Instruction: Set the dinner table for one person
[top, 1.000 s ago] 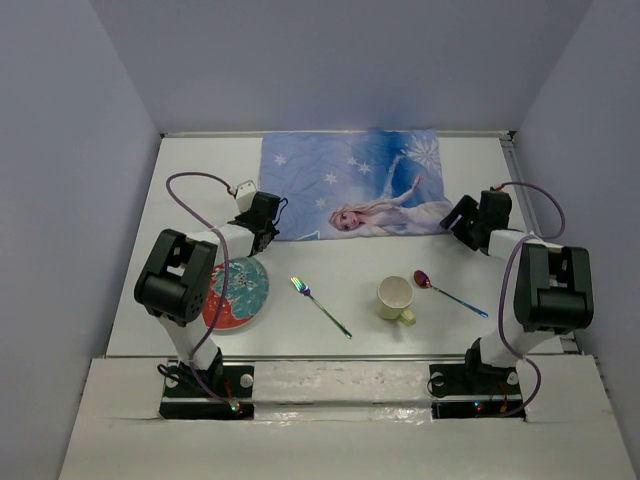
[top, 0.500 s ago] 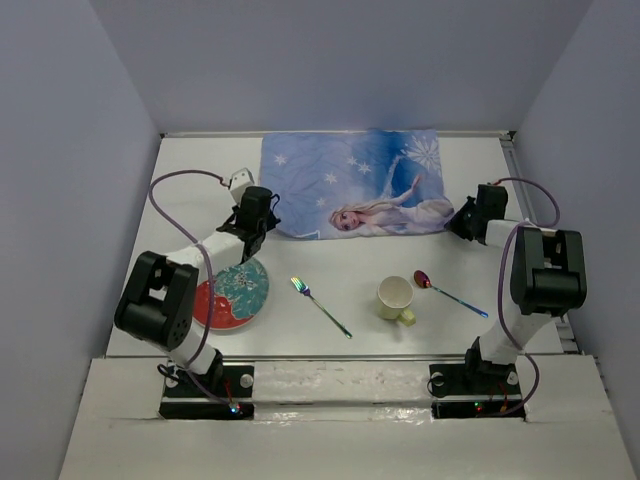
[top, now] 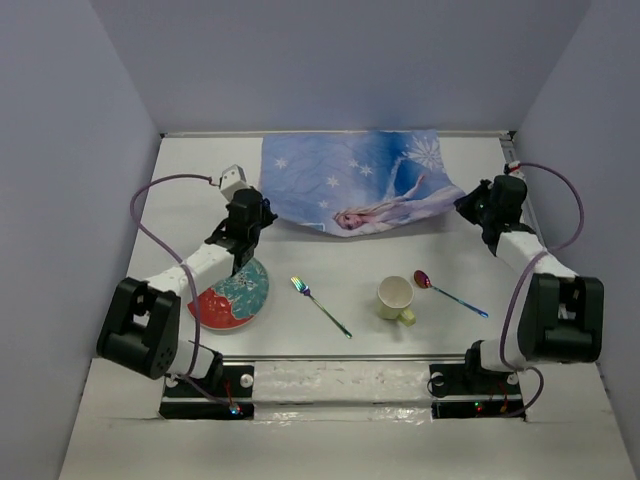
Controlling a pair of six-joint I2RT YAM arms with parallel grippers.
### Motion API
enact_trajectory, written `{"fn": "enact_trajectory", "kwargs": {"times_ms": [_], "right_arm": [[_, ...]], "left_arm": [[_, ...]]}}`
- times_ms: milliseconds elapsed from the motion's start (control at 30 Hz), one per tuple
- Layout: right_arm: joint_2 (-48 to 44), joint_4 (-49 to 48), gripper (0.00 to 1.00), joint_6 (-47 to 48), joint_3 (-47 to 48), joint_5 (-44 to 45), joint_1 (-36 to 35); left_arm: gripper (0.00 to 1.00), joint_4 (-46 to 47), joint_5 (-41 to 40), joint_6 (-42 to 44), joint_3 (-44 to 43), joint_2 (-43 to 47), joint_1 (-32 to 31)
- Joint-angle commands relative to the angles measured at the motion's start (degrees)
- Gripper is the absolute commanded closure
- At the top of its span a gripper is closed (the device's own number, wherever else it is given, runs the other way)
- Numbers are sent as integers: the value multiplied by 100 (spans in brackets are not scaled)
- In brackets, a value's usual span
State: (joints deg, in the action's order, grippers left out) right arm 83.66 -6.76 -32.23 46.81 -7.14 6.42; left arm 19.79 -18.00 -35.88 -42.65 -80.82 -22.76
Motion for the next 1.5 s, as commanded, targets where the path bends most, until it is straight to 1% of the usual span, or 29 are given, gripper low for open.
{"fn": "enact_trajectory", "kwargs": {"times_ms": [0, 67, 167, 267, 400, 500, 533, 567, 600, 633, 700, 733, 767, 800, 833, 900, 933, 967, 1067, 1133, 1233, 1267, 1300, 1333, 1367, 1400, 1433, 1467], "right_arm": [[-1201, -116, 100, 225, 258, -16, -105], [-1779, 175, 100, 348, 557, -16, -158], [-2378, 534, 100, 498, 1005, -16, -158], [-2582, 948, 100, 560, 1549, -121, -158], [-2609, 1081, 100, 586, 2024, -306, -158], [-2267, 1090, 100, 630, 2306, -332, -158], [-2144, 1081, 100, 639, 2376, -350, -158], [-1882, 1037, 100, 648, 2534, -341, -158], [-1723, 1011, 100, 648, 2613, -341, -158], [-1391, 967, 100, 648, 2710, -358, -158], [-1037, 949, 100, 665, 2921, -446, -158], [-722, 940, 100, 665, 3165, -560, -158], [-719, 905, 100, 648, 3298, -596, -158], [-432, 870, 100, 639, 3430, -631, -158], [-264, 870, 100, 604, 3806, -657, -158], [157, 905, 100, 560, 4238, -789, -158], [273, 1001, 100, 551, 4466, -807, -158], [361, 1045, 100, 542, 4904, -885, -158], [564, 1221, 100, 551, 5591, -939, -158], [555, 1283, 100, 603, 5760, -939, -158], [424, 1274, 100, 656, 5542, -948, -158], [310, 1196, 100, 656, 5376, -965, -158], [239, 1108, 100, 648, 4904, -974, -158], [195, 1038, 100, 648, 4630, -974, -158], [116, 880, 100, 639, 4331, -948, -158], [90, 792, 100, 621, 3719, -948, -158], [63, 739, 100, 595, 3400, -948, -158], [54, 425, 100, 569, 3066, -939, -158]], "left_arm": [[100, 341, -116, 28, -506, 803, 18], [100, 341, -90, 72, -752, 1146, 18], [100, 324, -29, 107, -1059, 1664, 44], [100, 210, -11, 160, -1464, 1867, 79], [100, 86, 95, 230, -1904, 2034, 88], [100, 69, 69, 318, -2159, 1947, 158], [100, 69, 208, 301, -2220, 1808, 237], [100, 43, 357, 188, -2351, 1719, 481], [100, 42, 611, 117, -2422, 1527, 588], [100, 42, 657, 90, -2571, 1429, 667], [100, 25, 753, 107, -2739, 1227, 791], [100, -19, 806, 133, -2948, 1017, 887], [100, -45, 815, 177, -3064, 902, 923], [100, -80, 833, 273, -3221, 788, 966], [100, -211, 903, 318, -3380, 517, 1071], [100, -361, 1104, 362, -3977, 130, 1195], [100, -510, 1184, 371, -4170, 6, 1308], [100, -590, 1228, 388, -4555, -91, 1344], [100, -784, 1395, 432, -5049, -303, 1441], [100, -784, 1404, 476, -5104, -242, 1450], [100, -766, 1431, 459, -4938, -76, 1477], [100, -653, 1431, 381, -4571, -5, 1477], [100, -556, 1448, 319, -4307, 152, 1485], [100, -451, 1466, 240, -4043, 241, 1485], [100, -250, 1483, 83, -3457, 311, 1485], [100, -152, 1518, 3, -3147, 373, 1511], [100, -55, 1545, -85, -2874, 469, 1520], [100, 102, 1562, -164, -2332, 505, 1538]]}}
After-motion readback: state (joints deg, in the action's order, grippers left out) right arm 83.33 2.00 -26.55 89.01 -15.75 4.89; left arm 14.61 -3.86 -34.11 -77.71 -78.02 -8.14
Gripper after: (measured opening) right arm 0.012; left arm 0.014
